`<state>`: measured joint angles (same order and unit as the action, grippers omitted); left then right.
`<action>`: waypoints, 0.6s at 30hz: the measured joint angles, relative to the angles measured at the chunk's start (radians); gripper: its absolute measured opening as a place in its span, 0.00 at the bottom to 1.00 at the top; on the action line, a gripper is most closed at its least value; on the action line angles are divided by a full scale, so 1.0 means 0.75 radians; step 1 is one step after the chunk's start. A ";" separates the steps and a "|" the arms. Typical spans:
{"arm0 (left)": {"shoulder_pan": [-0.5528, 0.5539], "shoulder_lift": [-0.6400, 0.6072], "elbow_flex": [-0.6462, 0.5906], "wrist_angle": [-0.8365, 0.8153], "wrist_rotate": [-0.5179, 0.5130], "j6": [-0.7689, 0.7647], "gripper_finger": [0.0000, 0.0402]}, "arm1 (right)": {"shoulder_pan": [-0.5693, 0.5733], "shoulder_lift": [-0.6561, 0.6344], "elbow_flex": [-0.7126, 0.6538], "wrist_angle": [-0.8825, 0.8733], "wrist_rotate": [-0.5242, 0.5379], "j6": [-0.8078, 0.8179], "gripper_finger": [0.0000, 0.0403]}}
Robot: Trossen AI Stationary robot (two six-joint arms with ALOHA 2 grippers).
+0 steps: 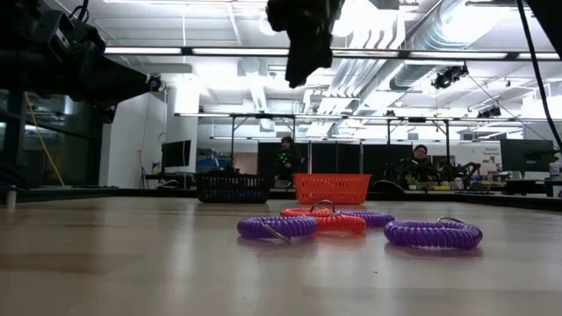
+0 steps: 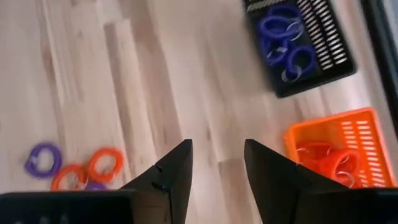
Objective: Sort spring keychains
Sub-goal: Put the top orange spring keychain into the orange bin
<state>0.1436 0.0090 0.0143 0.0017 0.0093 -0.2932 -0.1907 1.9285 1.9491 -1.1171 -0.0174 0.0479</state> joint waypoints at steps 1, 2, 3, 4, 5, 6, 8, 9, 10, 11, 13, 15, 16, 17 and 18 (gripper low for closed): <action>0.000 0.000 0.000 0.000 0.000 0.000 0.25 | 0.014 0.000 0.000 -0.018 0.001 -0.006 0.35; 0.000 0.000 0.000 0.000 0.000 0.000 0.25 | 0.028 0.001 0.000 -0.029 0.001 -0.009 0.35; 0.000 0.000 0.000 0.000 0.000 0.000 0.25 | 0.041 0.003 -0.001 -0.030 0.000 -0.011 0.35; 0.000 -0.001 0.000 0.000 0.000 0.000 0.25 | 0.054 0.004 -0.001 -0.027 0.000 -0.011 0.35; 0.000 -0.001 0.000 0.000 0.000 0.000 0.25 | 0.066 0.004 -0.001 -0.027 0.000 -0.014 0.35; 0.000 -0.001 0.000 0.000 0.000 0.000 0.25 | 0.079 0.004 -0.001 -0.027 0.000 -0.023 0.35; 0.000 -0.001 0.000 0.000 0.000 0.000 0.25 | 0.105 0.004 -0.001 -0.027 0.000 -0.044 0.35; 0.000 -0.001 0.000 0.000 0.000 0.000 0.25 | 0.116 0.004 -0.001 -0.027 0.000 -0.058 0.35; 0.000 -0.001 0.000 0.000 0.000 0.000 0.25 | 0.129 0.004 -0.001 -0.027 -0.003 -0.072 0.35; 0.000 -0.001 0.000 0.000 0.000 0.000 0.25 | 0.140 0.005 -0.001 -0.028 -0.006 -0.083 0.35; 0.000 0.000 0.000 0.000 0.000 0.000 0.25 | 0.163 0.005 -0.001 -0.028 -0.018 -0.107 0.35; 0.000 -0.001 0.000 0.000 0.000 0.000 0.25 | 0.185 0.005 -0.001 -0.028 -0.024 -0.136 0.35; 0.000 -0.001 0.000 0.000 0.000 0.000 0.25 | 0.194 0.005 -0.003 -0.027 -0.025 -0.150 0.35; 0.000 0.000 0.000 0.000 0.000 0.000 0.25 | 0.202 0.005 -0.014 -0.017 -0.025 -0.163 0.35; 0.000 -0.001 0.000 0.000 0.000 0.000 0.25 | 0.208 0.005 -0.032 -0.007 -0.025 -0.168 0.35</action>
<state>0.1436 0.0086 0.0143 0.0017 0.0093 -0.2932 -0.0345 1.9324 1.9253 -1.1221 -0.0362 -0.0784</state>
